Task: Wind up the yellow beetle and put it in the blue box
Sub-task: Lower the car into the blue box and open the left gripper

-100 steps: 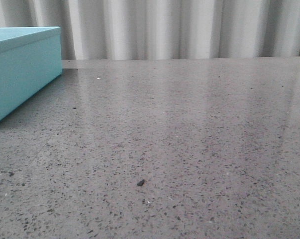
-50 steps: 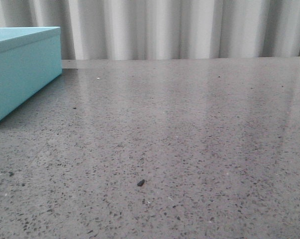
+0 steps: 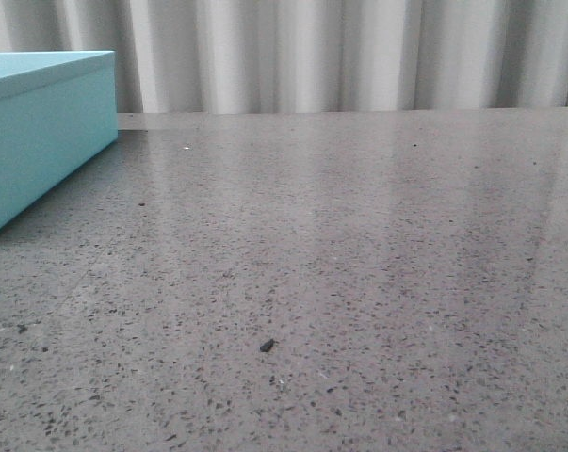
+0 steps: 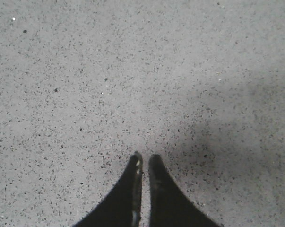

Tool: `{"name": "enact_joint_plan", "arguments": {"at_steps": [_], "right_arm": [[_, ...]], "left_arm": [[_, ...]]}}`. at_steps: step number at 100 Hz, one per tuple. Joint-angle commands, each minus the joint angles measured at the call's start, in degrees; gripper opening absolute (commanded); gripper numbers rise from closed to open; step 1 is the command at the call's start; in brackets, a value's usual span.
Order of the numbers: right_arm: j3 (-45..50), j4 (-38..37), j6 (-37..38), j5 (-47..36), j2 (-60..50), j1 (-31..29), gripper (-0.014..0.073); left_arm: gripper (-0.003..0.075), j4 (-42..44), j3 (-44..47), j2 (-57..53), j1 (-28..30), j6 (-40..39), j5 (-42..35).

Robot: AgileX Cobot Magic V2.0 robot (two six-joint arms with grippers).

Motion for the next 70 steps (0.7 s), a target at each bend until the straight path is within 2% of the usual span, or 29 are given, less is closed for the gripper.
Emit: {"name": "enact_joint_plan", "arguments": {"at_steps": [1, 34, 70], "right_arm": [[0.76, -1.65, -0.03, -5.42, -3.97, -0.3, -0.0041], [13.84, -1.84, -0.03, -15.13, -18.24, -0.3, -0.0041], [25.63, -2.86, -0.03, -18.2, -32.82, -0.3, -0.0041]], "left_arm": [[-0.0015, -3.49, -1.38, -5.21, 0.73, -0.7, 1.36], [-0.0021, -9.1, -1.38, -12.39, 2.12, 0.08, 1.05], [-0.0021, -13.34, -1.27, -19.59, 2.12, 0.69, -2.88]]}}
